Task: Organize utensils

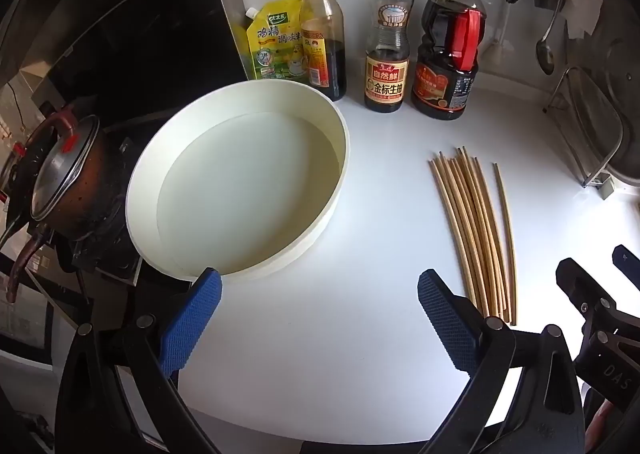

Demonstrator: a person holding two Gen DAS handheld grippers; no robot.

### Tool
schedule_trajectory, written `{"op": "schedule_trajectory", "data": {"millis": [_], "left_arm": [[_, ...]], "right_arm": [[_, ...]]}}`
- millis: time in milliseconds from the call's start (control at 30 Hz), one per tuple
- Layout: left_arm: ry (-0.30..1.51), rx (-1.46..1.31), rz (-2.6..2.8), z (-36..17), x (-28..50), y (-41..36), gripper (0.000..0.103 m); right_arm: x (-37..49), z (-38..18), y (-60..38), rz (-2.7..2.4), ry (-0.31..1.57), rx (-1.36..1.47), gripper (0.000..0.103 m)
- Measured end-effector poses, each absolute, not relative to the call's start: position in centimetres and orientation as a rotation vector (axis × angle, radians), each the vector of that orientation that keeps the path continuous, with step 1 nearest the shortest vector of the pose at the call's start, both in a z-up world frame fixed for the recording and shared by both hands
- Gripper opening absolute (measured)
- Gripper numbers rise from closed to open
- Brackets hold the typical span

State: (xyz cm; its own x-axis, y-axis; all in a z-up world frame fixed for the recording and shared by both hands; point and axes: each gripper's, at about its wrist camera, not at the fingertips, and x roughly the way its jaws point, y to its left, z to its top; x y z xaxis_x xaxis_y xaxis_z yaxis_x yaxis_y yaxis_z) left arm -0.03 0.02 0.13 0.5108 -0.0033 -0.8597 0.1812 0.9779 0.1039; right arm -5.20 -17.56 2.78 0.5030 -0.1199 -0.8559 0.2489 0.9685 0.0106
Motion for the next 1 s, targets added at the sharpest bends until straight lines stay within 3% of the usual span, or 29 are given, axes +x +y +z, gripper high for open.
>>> {"op": "schedule_trajectory", "data": {"millis": [1000], "left_arm": [[1.026, 0.192, -0.104, 0.7, 0.0, 1.2, 0.097]], "right_arm": [[-5.5, 2.9, -17.3, -0.224, 1.011, 0.138, 0.095]]}}
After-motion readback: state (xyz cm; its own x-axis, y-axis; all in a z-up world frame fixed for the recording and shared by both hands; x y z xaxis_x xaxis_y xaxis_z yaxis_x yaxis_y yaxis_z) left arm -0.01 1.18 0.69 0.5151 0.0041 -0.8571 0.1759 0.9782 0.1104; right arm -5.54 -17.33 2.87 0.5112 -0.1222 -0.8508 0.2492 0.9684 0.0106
